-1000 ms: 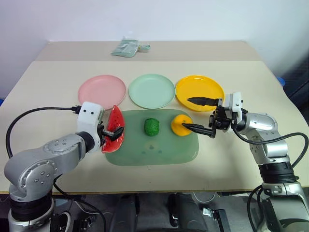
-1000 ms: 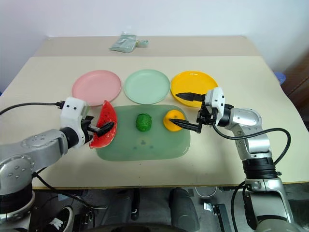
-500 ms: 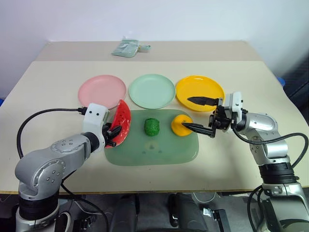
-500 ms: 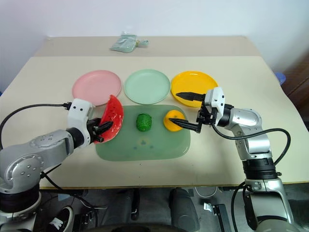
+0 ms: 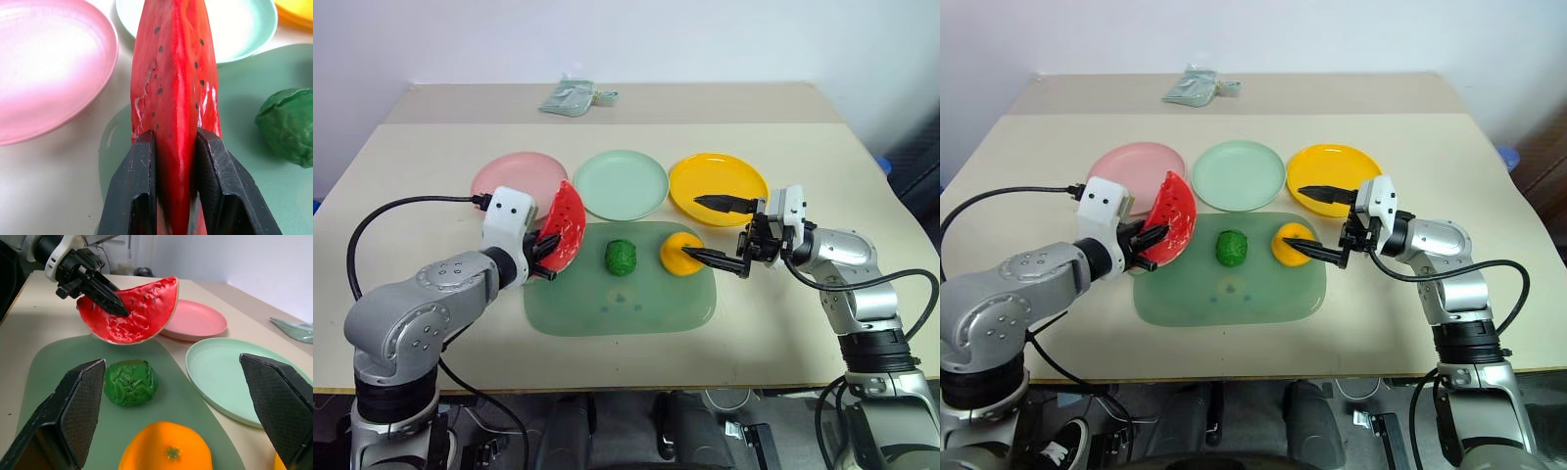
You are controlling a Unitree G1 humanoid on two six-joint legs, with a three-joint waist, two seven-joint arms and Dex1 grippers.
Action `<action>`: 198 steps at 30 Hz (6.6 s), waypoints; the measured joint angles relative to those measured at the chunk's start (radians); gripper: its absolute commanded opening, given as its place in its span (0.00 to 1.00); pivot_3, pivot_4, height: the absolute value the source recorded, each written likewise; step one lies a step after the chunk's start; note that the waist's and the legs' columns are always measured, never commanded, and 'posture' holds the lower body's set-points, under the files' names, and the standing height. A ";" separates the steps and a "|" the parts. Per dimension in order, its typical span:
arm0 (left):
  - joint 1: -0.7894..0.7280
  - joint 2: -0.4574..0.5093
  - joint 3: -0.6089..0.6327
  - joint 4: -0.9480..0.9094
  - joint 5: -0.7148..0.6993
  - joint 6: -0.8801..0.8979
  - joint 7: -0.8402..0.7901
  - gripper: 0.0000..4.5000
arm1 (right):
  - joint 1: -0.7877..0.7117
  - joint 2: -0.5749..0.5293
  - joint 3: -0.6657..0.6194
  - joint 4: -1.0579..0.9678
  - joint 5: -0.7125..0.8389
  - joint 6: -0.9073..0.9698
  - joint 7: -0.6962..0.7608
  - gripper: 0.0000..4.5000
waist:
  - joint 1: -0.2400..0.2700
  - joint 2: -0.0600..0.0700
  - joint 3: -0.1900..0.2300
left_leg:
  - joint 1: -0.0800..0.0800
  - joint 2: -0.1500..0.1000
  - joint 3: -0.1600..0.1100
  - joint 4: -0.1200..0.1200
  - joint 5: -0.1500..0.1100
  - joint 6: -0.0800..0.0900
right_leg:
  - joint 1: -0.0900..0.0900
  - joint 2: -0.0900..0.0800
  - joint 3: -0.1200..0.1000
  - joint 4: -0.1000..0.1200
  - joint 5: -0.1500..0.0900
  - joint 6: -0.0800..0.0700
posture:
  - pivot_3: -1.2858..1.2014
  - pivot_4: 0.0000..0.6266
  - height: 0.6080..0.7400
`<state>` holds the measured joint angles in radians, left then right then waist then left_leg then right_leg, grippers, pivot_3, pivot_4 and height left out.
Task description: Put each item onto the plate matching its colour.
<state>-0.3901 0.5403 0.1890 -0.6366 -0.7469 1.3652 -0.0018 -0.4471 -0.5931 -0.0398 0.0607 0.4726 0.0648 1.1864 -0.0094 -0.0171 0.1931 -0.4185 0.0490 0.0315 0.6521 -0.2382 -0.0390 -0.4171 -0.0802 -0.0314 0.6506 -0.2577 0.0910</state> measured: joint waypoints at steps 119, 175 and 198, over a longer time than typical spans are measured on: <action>0.137 0.224 0.004 0.463 0.115 -1.045 -1.167 1.00 | -0.438 0.288 0.356 0.077 -0.330 0.535 -0.288 0.64 | -0.004 0.000 0.000 | -0.006 0.001 0.002 -0.001 0.000 0.000 | -0.007 0.000 -0.001 0.000 0.000 0.000 | 0.52 0.24 1.00; 0.101 0.174 -0.118 0.396 0.057 -0.842 -1.184 1.00 | -0.236 -0.055 0.268 0.159 -0.329 0.333 0.029 0.99 | -0.002 0.001 0.000 | -0.006 0.001 0.002 -0.001 0.000 0.000 | -0.008 0.001 0.000 -0.001 0.001 0.000 | 0.52 0.24 1.00; -0.039 -0.034 -0.138 0.425 0.163 -0.822 -0.794 1.00 | -0.616 0.066 0.062 0.858 -0.403 0.100 -0.522 0.76 | -0.003 0.001 0.000 | -0.007 0.000 0.003 -0.002 0.000 0.000 | -0.007 -0.001 0.000 -0.002 0.001 0.000 | 0.52 0.24 1.00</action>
<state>-0.4294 0.5059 0.0510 -0.2115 -0.5841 0.5430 -0.7962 -1.0634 -0.5271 0.0223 0.9182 0.0694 0.1645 0.6648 -0.0123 -0.0164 0.1931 -0.4256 0.0490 0.0340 0.6504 -0.2380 -0.0392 -0.4245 -0.0808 -0.0314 0.6487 -0.2568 0.0915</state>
